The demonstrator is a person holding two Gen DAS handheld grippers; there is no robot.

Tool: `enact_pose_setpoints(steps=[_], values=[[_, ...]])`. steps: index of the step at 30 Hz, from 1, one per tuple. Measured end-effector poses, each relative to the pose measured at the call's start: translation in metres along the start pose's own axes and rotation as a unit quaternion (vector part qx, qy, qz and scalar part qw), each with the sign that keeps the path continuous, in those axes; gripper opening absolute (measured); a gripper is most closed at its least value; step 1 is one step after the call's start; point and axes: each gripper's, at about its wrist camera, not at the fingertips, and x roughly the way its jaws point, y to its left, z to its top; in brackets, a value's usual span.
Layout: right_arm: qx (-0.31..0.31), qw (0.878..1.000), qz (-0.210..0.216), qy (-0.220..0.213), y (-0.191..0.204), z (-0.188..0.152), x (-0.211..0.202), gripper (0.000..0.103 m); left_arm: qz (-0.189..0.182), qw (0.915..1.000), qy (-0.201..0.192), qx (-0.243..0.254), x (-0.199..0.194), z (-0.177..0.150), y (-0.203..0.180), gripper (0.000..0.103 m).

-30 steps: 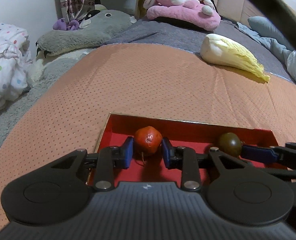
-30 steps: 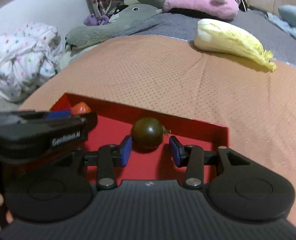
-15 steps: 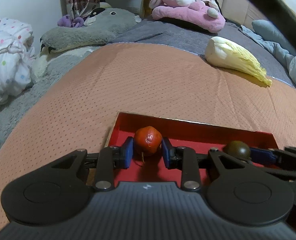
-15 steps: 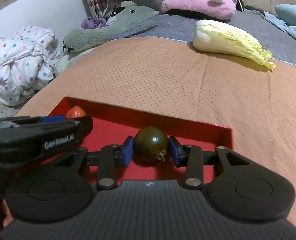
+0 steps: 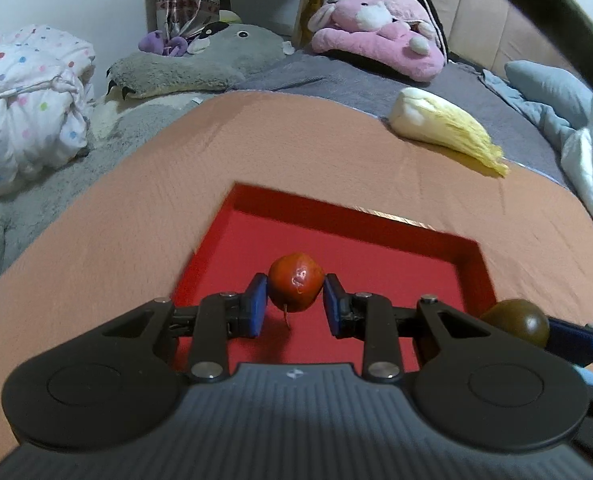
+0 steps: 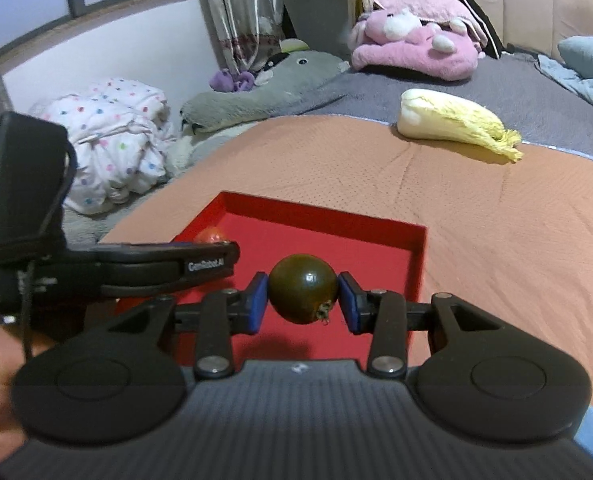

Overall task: Organize fruits
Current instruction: 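Lift both tomatoes and carry them over the blue plate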

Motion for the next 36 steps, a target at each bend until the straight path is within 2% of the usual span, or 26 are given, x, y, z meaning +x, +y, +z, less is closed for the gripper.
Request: enact_pose_setpoints(steps=[3,8,11,14,17,20,22,25,27,31,36], values=[[-0.004,1.000,0.002,-0.006,-0.005,-0.012,-0.025,0.041,0.013,0.9990,-0.015,0.041,-0.023,-0.017,-0.013,0.035],[0.004,1.000,-0.001,-0.022,-0.021,-0.030,-0.067,0.041,0.016,0.9990,-0.016,0.039,-0.062,-0.046,-0.009,0.035],[0.011,0.999,-0.010,-0.039,-0.032,-0.037,-0.094,0.041,0.017,0.9990,-0.032,0.024,-0.088,-0.055,-0.001,0.035],[0.019,0.998,-0.021,-0.060,-0.046,-0.040,-0.123,0.041,0.022,0.9980,-0.057,0.012,-0.114,-0.057,0.004,0.035],[0.017,0.996,-0.034,-0.082,-0.059,-0.045,-0.153,0.041,0.036,0.9969,-0.066,0.026,-0.140,-0.056,-0.004,0.035],[0.013,0.994,-0.044,-0.098,-0.070,-0.052,-0.181,0.041,0.031,0.9956,-0.082,0.032,-0.173,-0.050,-0.014,0.035],[0.008,0.993,-0.048,-0.104,-0.076,-0.057,-0.197,0.041,0.032,0.9955,-0.079,0.043,-0.193,-0.040,-0.022,0.035],[-0.004,0.992,-0.059,-0.113,-0.082,-0.065,-0.215,0.041,0.017,0.9935,-0.104,0.043,-0.227,-0.025,-0.031,0.035],[-0.006,0.991,-0.066,-0.117,-0.086,-0.071,-0.224,0.041,0.012,0.9920,-0.114,0.052,-0.234,-0.021,-0.040,0.035],[-0.007,0.991,-0.069,-0.113,-0.088,-0.084,-0.232,0.041,-0.004,0.9952,-0.086,0.046,-0.223,-0.028,-0.061,0.035],[-0.020,0.992,-0.072,-0.097,-0.089,-0.100,-0.234,0.041,-0.037,0.9934,-0.071,0.082,-0.200,-0.051,-0.095,0.035]])
